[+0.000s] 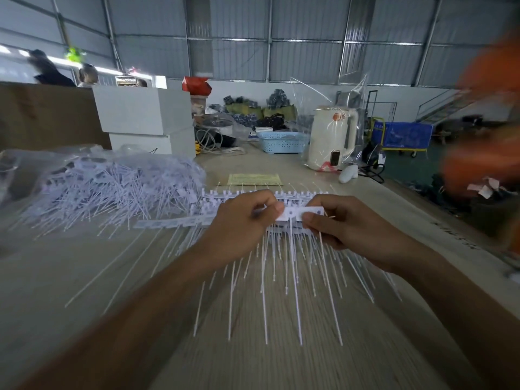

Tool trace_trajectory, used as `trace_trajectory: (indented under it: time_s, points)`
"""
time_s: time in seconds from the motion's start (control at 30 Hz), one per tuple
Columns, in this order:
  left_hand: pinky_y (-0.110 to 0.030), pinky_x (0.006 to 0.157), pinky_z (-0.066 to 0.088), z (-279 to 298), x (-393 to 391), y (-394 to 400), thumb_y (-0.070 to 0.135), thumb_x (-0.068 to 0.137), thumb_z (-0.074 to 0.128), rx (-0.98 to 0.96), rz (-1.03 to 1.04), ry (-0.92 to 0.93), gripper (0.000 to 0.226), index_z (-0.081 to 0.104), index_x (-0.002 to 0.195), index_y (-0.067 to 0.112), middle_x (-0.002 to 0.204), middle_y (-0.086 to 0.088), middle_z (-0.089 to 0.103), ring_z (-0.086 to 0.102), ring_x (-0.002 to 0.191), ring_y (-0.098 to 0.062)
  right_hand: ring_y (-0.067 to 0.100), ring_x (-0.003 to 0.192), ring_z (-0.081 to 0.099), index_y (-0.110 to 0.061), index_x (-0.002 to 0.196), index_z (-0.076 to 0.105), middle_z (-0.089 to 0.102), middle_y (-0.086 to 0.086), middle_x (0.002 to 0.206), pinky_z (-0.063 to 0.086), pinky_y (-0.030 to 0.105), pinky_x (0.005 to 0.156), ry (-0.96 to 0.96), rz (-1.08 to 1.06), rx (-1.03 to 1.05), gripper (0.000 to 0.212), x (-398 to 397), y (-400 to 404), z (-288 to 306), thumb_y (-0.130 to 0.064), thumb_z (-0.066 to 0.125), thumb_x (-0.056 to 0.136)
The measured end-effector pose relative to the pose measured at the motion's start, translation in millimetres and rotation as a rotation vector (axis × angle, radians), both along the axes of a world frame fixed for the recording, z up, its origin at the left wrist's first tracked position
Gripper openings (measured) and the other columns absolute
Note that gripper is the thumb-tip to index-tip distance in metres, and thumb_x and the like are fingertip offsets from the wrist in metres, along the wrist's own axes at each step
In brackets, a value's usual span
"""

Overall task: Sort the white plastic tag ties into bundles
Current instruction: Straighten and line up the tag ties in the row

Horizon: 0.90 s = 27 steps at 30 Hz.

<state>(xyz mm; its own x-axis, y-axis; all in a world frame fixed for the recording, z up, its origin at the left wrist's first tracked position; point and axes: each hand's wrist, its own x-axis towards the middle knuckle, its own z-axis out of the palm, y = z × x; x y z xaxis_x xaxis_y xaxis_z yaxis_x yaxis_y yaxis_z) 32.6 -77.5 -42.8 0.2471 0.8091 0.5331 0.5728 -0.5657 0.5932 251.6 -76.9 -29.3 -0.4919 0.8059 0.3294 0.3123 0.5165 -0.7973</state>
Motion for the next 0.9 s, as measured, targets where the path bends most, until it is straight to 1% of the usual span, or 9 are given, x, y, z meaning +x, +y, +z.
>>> trace_trajectory:
  time_s: [0.1,0.17,0.3,0.4,0.57,0.67,0.73,0.8,0.9]
  points:
    - [-0.023,0.061,0.033,4,0,0,0.022,0.101,0.055,-0.093,-0.075,-0.139,0.035,0.051,0.068,0.011,0.058,0.012,0.044,0.040,0.057,-0.004,0.025,0.062,0.052,-0.017,0.091,0.069,0.060,0.011,0.073,0.041,0.038,0.059,-0.115,-0.070,0.287,0.026,-4,-2,2,-0.039,0.055,0.094]
    - [-0.013,0.055,0.032,7,-1,-1,0.018,0.101,0.055,-0.147,-0.109,-0.192,0.036,0.051,0.066,0.011,0.055,0.014,0.043,0.039,0.054,0.000,0.022,0.070,0.056,-0.013,0.096,0.068,0.064,0.007,0.080,0.044,0.039,0.065,-0.213,-0.125,0.477,0.031,-4,-3,3,-0.039,0.051,0.096]
    - [-0.014,0.055,0.031,10,-1,-3,0.015,0.102,0.054,-0.201,-0.141,-0.228,0.041,0.045,0.062,0.016,0.054,0.014,0.039,0.036,0.054,0.000,0.024,0.074,0.057,-0.012,0.099,0.064,0.068,0.008,0.094,0.048,0.041,0.064,-0.418,-0.222,0.758,0.026,-4,-5,7,-0.032,0.047,0.103]
    - [-0.018,0.055,0.028,10,0,-4,0.016,0.102,0.053,-0.238,-0.169,-0.240,0.043,0.041,0.061,0.015,0.056,0.010,0.033,0.032,0.055,-0.004,0.025,0.071,0.054,-0.012,0.095,0.063,0.065,0.006,0.086,0.047,0.039,0.057,-0.495,-0.235,0.884,0.031,-3,-8,9,-0.033,0.041,0.104]
    - [-0.018,0.057,0.030,12,2,-5,0.015,0.101,0.054,-0.207,-0.156,-0.216,0.044,0.043,0.059,0.017,0.054,0.012,0.035,0.034,0.054,-0.004,0.020,0.064,0.052,-0.015,0.104,0.061,0.061,0.000,0.088,0.043,0.034,0.055,-0.481,-0.225,0.834,0.028,-3,-7,5,-0.033,0.040,0.105]
    - [-0.017,0.058,0.032,11,-2,-4,0.016,0.100,0.056,-0.165,-0.166,-0.165,0.040,0.046,0.062,0.008,0.058,0.007,0.039,0.036,0.056,-0.007,0.015,0.054,0.056,-0.021,0.118,0.055,0.060,-0.003,0.071,0.050,0.030,0.052,-0.479,-0.349,0.793,0.018,1,2,5,-0.023,0.040,0.108]
    - [-0.018,0.059,0.032,7,-6,-4,0.021,0.100,0.057,-0.136,-0.163,-0.089,0.038,0.052,0.066,0.004,0.059,0.003,0.042,0.038,0.057,-0.009,0.008,0.047,0.054,-0.027,0.133,0.044,0.052,-0.007,0.058,0.049,0.028,0.048,-0.379,-0.475,0.707,0.027,16,13,8,-0.030,0.036,0.108]
    - [-0.019,0.061,0.034,2,-9,-3,0.026,0.099,0.058,-0.103,-0.145,-0.084,0.035,0.059,0.066,0.019,0.059,0.008,0.046,0.041,0.057,-0.007,0.005,0.046,0.052,-0.031,0.147,0.026,0.052,-0.006,0.056,0.044,0.031,0.046,-0.292,-0.505,0.587,0.046,32,20,8,-0.029,0.045,0.105]
    - [-0.023,0.064,0.038,0,-10,1,0.025,0.100,0.056,-0.039,-0.112,-0.129,0.028,0.063,0.075,0.033,0.064,0.012,0.053,0.048,0.062,-0.006,0.019,0.052,0.053,-0.023,0.152,0.015,0.058,0.002,0.062,0.045,0.038,0.053,-0.278,-0.422,0.394,0.062,31,22,-1,-0.016,0.051,0.102]
